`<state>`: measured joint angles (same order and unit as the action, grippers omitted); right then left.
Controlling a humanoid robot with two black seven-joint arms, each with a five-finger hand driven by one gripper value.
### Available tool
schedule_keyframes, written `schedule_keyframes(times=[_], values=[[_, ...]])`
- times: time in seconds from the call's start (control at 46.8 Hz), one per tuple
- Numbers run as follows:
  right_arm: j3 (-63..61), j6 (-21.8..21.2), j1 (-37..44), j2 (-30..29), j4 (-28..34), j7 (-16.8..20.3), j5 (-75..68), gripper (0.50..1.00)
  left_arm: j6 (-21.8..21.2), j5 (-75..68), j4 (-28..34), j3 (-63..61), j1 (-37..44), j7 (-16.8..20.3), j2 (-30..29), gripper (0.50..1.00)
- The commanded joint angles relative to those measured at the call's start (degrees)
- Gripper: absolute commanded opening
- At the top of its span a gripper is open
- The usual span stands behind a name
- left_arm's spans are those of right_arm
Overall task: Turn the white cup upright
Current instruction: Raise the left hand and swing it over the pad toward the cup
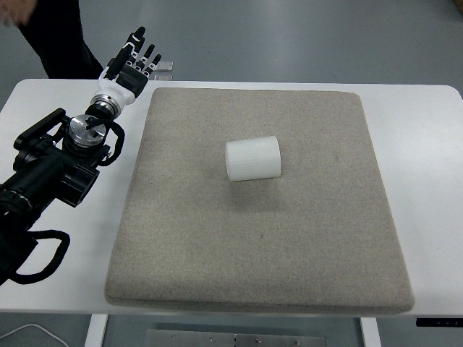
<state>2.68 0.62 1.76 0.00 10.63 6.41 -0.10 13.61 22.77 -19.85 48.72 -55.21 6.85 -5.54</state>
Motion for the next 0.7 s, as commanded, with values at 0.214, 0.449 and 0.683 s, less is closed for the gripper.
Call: schedule_keyframes(times=[0.214,0.449,0.683], values=[[0.0,0.0,0.0,0.0,0.0,0.0,0.0,0.930,-0.5,-0.1,0.1,-0.6,-0.7,-0.1,-0.1,0.996],[0.0,0.0,0.0,0.0,0.0,0.0,0.0,0.930,0.4,-0.1,0.1,-0.7,-0.9,-0.1,-0.2,0.996],[0.0,0.0,0.0,0.0,0.0,0.0,-0.1,0.930,5.5,-0.4,0.3,-1.2,-1.5,-0.5,-1.5,0.996]])
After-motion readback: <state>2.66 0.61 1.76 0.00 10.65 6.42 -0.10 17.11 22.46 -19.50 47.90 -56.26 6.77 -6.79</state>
